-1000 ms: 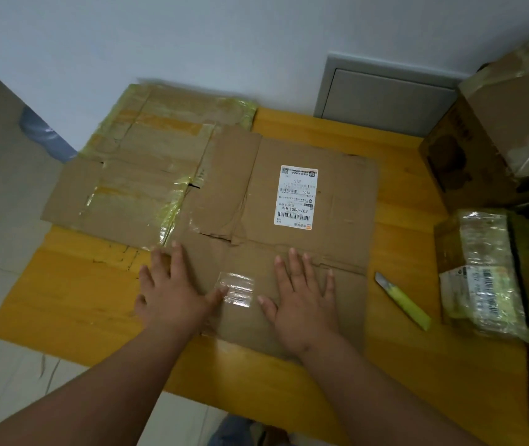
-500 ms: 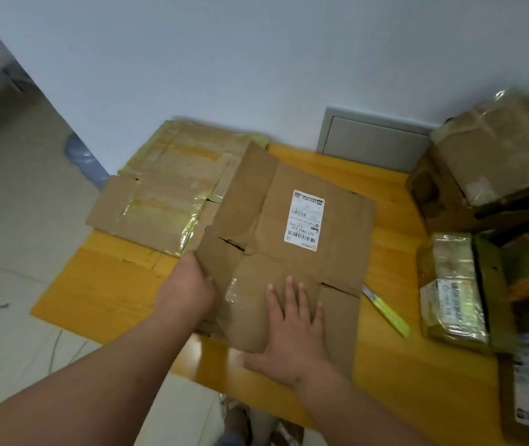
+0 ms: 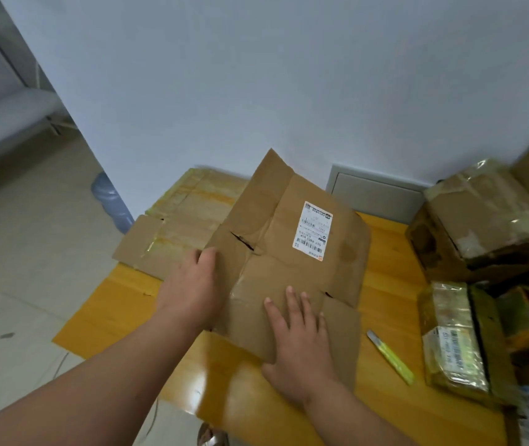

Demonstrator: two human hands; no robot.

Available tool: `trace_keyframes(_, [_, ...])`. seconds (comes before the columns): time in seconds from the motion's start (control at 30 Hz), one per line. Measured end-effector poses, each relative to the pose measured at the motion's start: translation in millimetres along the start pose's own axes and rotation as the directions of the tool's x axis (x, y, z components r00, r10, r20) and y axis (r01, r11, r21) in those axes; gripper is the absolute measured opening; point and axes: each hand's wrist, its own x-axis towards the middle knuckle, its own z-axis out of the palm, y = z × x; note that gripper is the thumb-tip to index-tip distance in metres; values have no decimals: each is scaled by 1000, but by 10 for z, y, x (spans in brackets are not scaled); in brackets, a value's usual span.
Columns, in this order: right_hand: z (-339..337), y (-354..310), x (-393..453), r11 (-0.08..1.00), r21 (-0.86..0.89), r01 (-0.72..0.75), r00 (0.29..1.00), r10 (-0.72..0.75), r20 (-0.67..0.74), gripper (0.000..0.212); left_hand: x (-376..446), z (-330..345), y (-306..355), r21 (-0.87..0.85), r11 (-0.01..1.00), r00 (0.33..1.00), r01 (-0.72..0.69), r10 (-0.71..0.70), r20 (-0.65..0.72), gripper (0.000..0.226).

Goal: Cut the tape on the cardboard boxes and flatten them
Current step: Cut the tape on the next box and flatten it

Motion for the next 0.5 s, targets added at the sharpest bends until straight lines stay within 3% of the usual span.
trace_keyframes(0.27, [-427,-531,799,994,-56,99,990,-104,-96,97,669,-417,-644,-57,998,991,-7,0,-132,45])
trace_keyframes(0.5, [-414,-1195,1720,996,-24,88,995,-90,-50,93,1543,-494,-1435,-44,999,997,15,-18,-69,44])
